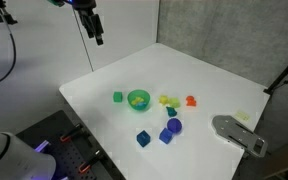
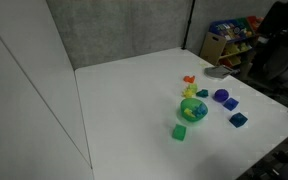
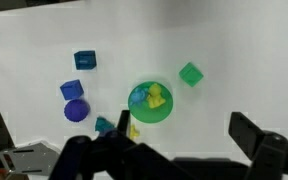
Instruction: Pick up the green block and put it in the green bowl
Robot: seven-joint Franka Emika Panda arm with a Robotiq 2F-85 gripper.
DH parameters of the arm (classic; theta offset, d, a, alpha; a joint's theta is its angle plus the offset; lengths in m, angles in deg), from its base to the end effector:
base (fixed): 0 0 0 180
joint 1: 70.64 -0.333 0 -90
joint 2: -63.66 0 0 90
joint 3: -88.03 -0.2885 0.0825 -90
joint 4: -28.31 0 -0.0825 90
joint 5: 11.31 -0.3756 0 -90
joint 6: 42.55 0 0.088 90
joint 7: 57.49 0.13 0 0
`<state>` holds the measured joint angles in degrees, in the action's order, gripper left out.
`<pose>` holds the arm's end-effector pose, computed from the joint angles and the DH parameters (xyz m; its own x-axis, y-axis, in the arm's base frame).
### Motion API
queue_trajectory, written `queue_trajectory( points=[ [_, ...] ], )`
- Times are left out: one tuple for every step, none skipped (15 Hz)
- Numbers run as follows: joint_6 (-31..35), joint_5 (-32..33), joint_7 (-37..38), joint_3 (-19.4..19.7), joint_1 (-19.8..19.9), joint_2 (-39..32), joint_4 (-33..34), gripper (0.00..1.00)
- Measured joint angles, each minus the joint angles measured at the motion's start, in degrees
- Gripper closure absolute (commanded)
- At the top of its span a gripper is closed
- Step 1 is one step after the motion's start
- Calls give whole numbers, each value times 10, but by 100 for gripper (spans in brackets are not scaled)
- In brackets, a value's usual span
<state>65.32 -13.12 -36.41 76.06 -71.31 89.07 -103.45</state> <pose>0.4153 0.1002 0.4704 0.9840 -0.1737 0.0386 -0.1754 -0.9833 0.0482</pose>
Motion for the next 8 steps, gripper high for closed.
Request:
queue_trajectory(
  points=[
    [1,-7,0,4,-1,-19,4,0],
    [3,-16,-1,8,-1,-37,7,0],
    [9,-26,-1,11,-2,-57,7,0],
    [17,-36,-1,14,-2,-75,7,0],
    [30,-45,-1,15,-4,-94,6,0],
    [48,-55,1,16,-6,-113,5,0],
    [69,-63,2,17,-8,-132,1,0],
    [92,-69,4,17,-10,-149,-3,0]
  ],
)
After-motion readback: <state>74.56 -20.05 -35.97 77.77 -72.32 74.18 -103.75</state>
